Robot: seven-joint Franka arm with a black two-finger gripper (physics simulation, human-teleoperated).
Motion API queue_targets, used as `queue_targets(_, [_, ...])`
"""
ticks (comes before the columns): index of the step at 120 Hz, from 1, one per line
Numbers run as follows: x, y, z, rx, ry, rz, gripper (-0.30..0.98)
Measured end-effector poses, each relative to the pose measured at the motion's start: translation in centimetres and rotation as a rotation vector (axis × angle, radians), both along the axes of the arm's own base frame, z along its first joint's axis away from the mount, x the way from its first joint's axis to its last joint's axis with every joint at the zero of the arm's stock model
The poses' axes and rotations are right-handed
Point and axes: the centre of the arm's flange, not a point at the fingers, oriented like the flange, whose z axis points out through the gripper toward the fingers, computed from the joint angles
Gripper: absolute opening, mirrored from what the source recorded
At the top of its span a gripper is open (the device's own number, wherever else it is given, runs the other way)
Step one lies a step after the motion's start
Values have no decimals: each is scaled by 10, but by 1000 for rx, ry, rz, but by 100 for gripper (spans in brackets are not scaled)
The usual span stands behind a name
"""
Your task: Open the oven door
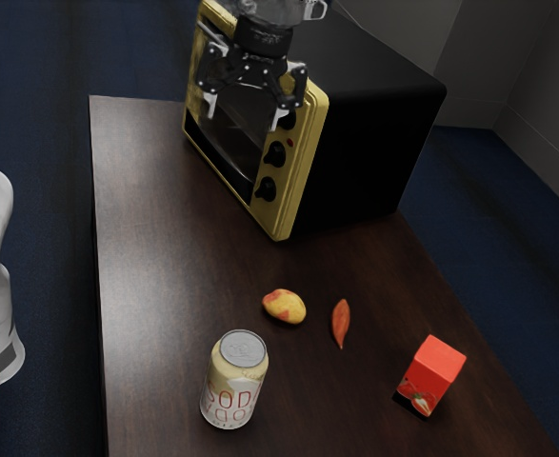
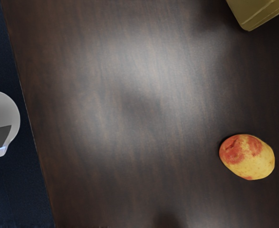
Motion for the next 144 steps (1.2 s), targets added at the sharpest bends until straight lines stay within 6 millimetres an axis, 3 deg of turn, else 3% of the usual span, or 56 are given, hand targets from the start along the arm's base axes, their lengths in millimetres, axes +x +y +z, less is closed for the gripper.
queue_targets(17, [9, -5, -2, -5, -17, 162, 69])
queue_targets(27, [-4, -18, 10, 2, -52, 225, 69])
queue_targets(48, [-5, 59, 16, -16, -18, 502, 69])
queue_targets(58, [-42, 80, 26, -31, -35, 573, 69])
queue_targets(77, [-143, 117, 1, -59, -96, 725, 69])
queue_targets(90, [-178, 126, -15, -78, -141, 796, 69])
queue_targets(130, [-176, 140, -5, -108, -248, 901, 69])
queue_targets(144, [-152, 135, -3, -87, -284, 897, 69])
